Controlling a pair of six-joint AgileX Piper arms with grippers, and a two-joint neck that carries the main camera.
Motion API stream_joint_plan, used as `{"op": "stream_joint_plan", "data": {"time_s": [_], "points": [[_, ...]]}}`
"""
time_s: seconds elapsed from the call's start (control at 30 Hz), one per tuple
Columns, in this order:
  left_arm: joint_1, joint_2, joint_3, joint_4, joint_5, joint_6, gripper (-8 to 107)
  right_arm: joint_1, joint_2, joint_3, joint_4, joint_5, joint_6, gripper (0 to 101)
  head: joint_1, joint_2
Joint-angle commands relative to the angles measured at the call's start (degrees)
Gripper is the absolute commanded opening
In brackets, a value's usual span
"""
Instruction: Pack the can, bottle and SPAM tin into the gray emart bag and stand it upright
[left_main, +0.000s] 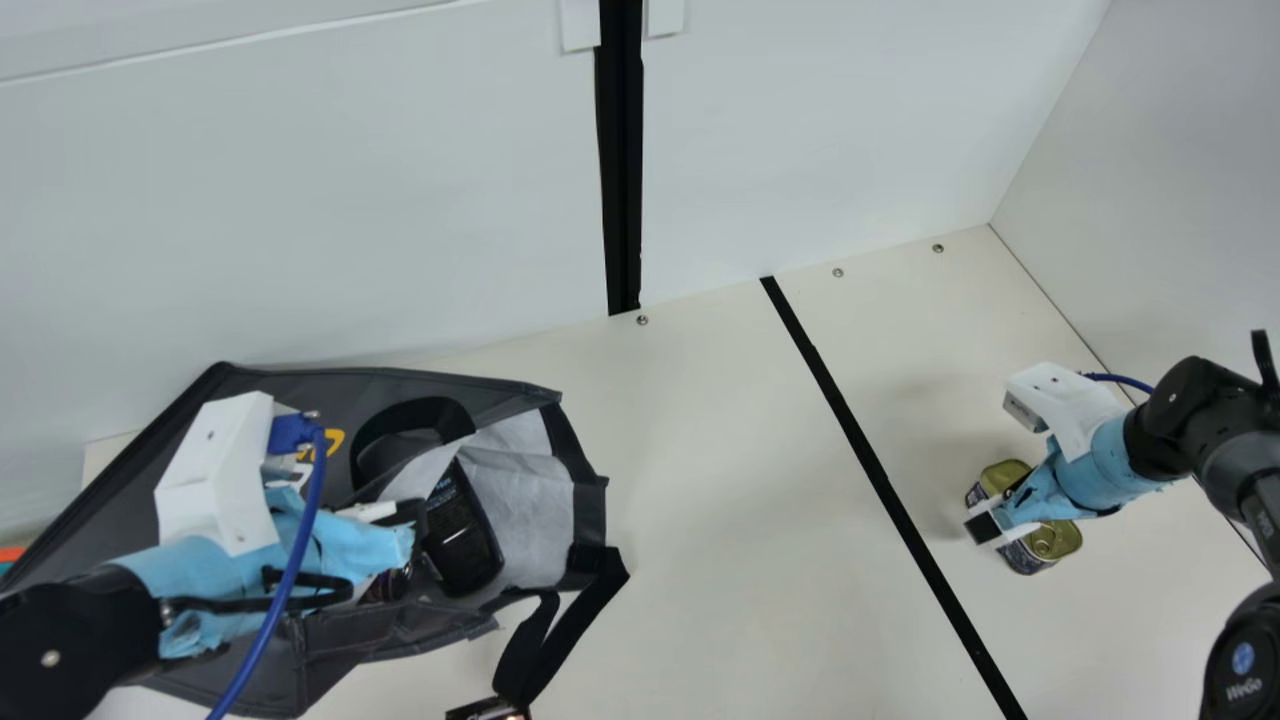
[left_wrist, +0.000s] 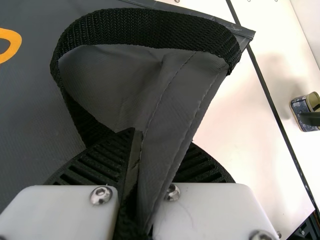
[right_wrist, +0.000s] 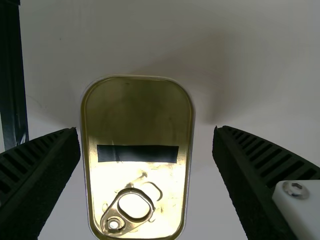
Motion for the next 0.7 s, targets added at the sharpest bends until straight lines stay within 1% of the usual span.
{"op": "stream_joint_plan", "data": {"time_s": [0.0,0.2,0.37,0.4,0.67], "points": [[0.0,0.0,0.0,0.0,0.0,0.0,-8,0.2,0.4,0.07,-0.25,-0.26,0.24,75,-1.3,-0.05],[0.0,0.0,0.0,0.0,0.0,0.0,-8,0.68,1.45,0.2,-0.28,-0.79,0.74,35,-1.3,-0.05],[0.0,0.0,0.0,0.0,0.0,0.0,-8,1.12,1.31,0.15,0.31,-0.73,0.69,1,-1.3,-0.05],[0.0,0.0,0.0,0.0,0.0,0.0,-8,1.24,1.16,0.13,0.54,-0.68,0.57,0,-1.3,-0.05],[0.0,0.0,0.0,0.0,0.0,0.0,-8,2.38,-1.31,0.29,2.67,0.44,-1.17,0,-1.3,-0.05]]}}
